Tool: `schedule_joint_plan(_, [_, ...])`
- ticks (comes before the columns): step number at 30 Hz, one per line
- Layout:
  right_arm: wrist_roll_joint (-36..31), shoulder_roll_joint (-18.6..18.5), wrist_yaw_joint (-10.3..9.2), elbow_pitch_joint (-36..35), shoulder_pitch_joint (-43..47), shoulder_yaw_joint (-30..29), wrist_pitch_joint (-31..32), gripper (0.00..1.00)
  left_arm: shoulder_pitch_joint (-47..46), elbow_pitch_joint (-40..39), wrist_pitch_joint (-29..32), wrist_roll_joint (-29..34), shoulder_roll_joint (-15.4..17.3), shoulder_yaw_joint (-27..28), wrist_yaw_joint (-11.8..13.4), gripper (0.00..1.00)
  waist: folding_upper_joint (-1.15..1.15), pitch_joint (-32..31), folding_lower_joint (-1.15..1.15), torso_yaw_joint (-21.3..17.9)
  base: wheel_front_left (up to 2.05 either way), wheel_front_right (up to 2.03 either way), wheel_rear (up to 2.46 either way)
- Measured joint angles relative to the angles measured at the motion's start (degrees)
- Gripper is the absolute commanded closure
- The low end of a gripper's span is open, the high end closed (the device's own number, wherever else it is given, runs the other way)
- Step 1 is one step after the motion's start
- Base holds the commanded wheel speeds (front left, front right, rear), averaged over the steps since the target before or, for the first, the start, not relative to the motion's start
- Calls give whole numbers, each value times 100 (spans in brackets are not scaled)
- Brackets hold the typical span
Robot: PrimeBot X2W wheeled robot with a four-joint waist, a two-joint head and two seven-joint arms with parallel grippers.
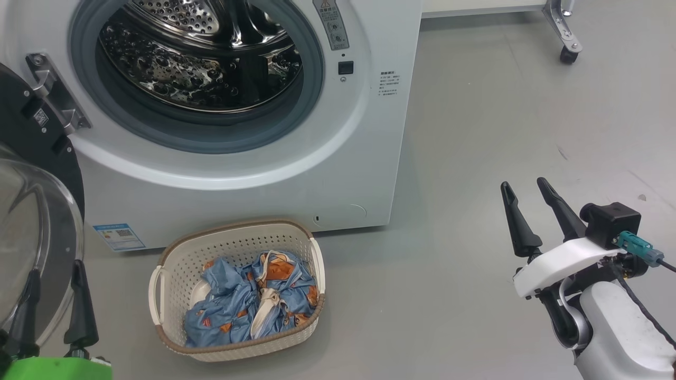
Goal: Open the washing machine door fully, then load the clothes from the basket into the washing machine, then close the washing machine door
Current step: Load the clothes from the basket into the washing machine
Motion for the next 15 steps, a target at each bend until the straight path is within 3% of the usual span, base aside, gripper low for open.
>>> schedule_joint_plan(15, [0,30,1,-2,-1,-14,0,0,0,-25,-16,0,0,5,-1,0,0,67,0,8,72,-72,0])
